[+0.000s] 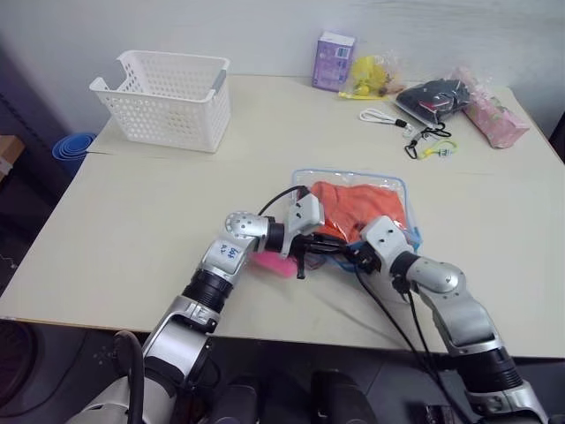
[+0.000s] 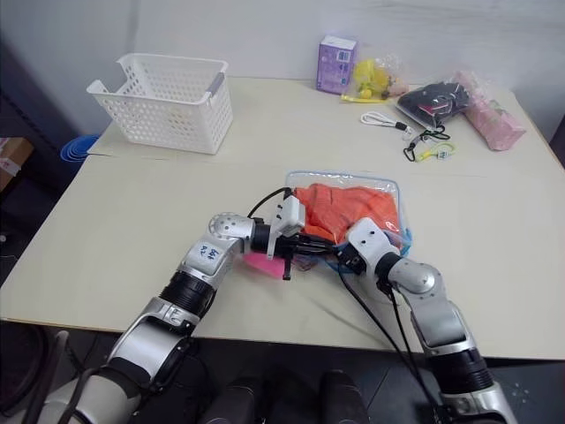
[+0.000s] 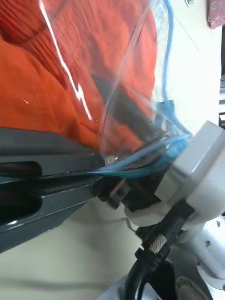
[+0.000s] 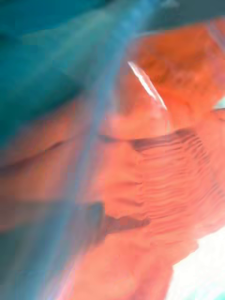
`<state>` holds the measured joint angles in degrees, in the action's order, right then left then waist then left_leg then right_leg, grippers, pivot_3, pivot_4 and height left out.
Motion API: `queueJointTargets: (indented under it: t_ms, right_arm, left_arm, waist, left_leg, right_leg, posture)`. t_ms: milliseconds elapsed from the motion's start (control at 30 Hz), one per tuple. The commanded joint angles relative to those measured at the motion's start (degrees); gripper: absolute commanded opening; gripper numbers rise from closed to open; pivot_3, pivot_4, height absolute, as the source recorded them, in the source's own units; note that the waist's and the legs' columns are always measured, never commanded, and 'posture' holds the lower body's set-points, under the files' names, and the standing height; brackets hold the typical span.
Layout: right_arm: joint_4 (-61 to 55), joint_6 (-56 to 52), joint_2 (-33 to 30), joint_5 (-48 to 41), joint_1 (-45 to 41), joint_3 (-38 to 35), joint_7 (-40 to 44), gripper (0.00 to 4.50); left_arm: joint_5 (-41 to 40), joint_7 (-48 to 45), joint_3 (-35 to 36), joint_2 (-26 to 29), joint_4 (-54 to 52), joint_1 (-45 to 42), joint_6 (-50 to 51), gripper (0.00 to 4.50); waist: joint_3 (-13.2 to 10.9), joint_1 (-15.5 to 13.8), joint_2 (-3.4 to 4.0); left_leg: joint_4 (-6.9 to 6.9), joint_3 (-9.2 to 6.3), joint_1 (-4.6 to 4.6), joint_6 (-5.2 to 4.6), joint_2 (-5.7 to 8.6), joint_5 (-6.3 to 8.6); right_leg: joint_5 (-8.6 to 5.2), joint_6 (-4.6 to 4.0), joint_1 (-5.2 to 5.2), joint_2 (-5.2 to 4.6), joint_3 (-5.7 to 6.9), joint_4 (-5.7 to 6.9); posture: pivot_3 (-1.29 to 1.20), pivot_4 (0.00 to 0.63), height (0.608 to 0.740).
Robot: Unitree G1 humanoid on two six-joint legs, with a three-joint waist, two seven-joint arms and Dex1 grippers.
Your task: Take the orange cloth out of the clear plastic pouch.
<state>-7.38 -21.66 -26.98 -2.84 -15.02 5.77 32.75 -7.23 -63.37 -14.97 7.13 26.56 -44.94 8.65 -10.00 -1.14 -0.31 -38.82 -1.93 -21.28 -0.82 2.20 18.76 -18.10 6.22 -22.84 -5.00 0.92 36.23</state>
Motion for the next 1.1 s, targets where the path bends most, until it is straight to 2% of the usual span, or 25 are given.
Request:
queueJointTargets:
  t_ms: [33,167,200,333,400,500,667,867,1000,1100]
  right_arm:
    - [-1.35,-1.91,-1.69,-0.92,0.58,-0.08,2.37,1.48]
    - [-3.08,-3.31,-3.8,-2.31,1.35,-1.83,4.07,0.13]
    - [-3.63,-3.57,-4.37,-2.7,1.53,-2.23,4.47,0.06]
    - [-9.25,-0.62,-6.16,-9.8,2.12,-7.71,9.41,0.06]
    - [-13.22,-1.73,-9.8,-14.09,3.84,-9.5,15.13,0.06]
    - [-18.54,-2.76,-16.85,-20.54,9.33,-13.05,24.39,0.06]
    - [-24.27,-3.92,-22.09,-29.94,21.26,-22.15,32.54,0.06]
    - [-29.53,-5.67,-21.58,-36.09,33.56,-33.16,32.44,0.06]
    - [-31.5,-14.2,-21.08,-52.55,38.27,-49.5,28.27,0.06]
    - [-25.04,-19.98,-23.95,-64.33,37.13,-61.97,24.31,0.06]
  left_arm:
    - [-0.84,-0.58,-0.06,-0.4,-0.46,-0.37,-0.66,0.0]
    - [-1.26,0.18,0.62,-0.63,-0.31,-0.33,0.4,0.0]
    - [-1.36,0.37,0.79,-0.69,-0.32,-0.3,0.8,0.0]
    - [-2.21,2.57,2.32,-0.94,-0.26,-0.04,5.15,0.0]
    - [-3.94,4.58,4.28,-1.37,-0.89,0.23,9.57,0.0]
    - [-4.33,7.08,5.3,-0.92,-1.51,0.92,13.7,0.0]
    - [-6.0,9.39,6.24,-0.77,-4.34,2.51,18.85,0.0]
    - [-6.16,11.05,6.26,0.62,-6.22,3.19,20.08,0.0]
    - [-6.08,9.69,5.75,2.35,-7.39,3.12,18.63,0.0]
    - [-5.85,9.37,5.39,3.41,-8.24,3.31,17.08,0.0]
  waist:
    - [0.0,-0.02,0.0]
    - [0.0,-0.15,0.0]
    - [0.0,-0.17,0.0]
    - [-0.01,-0.18,0.0]
    - [-0.03,-0.19,0.04]
    - [-0.04,-0.32,0.02]
    - [-0.06,-0.25,-0.01]
    - [-0.06,-0.14,-0.01]
    - [-0.07,-0.33,0.03]
    - [-0.08,-0.3,0.0]
  left_leg:
    - [0.0,0.0,0.0,0.0,0.01,0.0]
    - [0.01,0.0,-0.01,-0.01,0.01,0.01]
    - [0.01,0.0,-0.01,-0.02,0.01,0.01]
    - [0.04,-0.01,-0.03,-0.02,0.01,0.01]
    - [0.04,0.0,-0.03,-0.03,0.01,0.01]
    - [0.12,-0.02,-0.04,-0.05,0.0,0.03]
    - [0.21,-0.07,-0.01,-0.05,-0.01,0.03]
    - [0.25,-0.04,0.14,0.0,-0.06,0.0]
    - [0.37,-0.06,0.21,0.06,-0.08,-0.03]
    - [0.44,-0.06,0.19,0.06,-0.07,-0.03]
  right_leg:
    - [0.0,0.0,0.0,0.0,0.0,0.0]
    - [0.0,0.0,0.0,0.0,0.01,-0.02]
    - [0.0,0.0,0.0,-0.01,0.0,-0.03]
    - [0.0,0.0,0.0,-0.02,0.01,-0.06]
    - [0.0,0.0,0.0,-0.01,0.01,-0.07]
    - [0.0,0.0,0.0,-0.01,0.03,-0.12]
    - [0.0,0.01,0.09,-0.01,0.09,-0.23]
    - [0.0,0.01,0.21,-0.02,0.06,-0.25]
    - [0.01,0.01,0.22,-0.05,0.06,-0.27]
    - [0.01,0.01,0.24,-0.1,0.08,-0.35]
  posture:
    - [0.0,0.15,0.74]
    - [0.0,0.15,0.74]
    - [0.0,0.15,0.74]
    - [0.0,0.15,0.74]
    - [0.0,0.15,0.74]
    - [0.0,0.15,0.74]
    - [0.0,0.15,0.74]
    - [0.0,0.15,0.74]
    - [0.0,0.15,0.74]
    - [0.0,0.15,0.74]
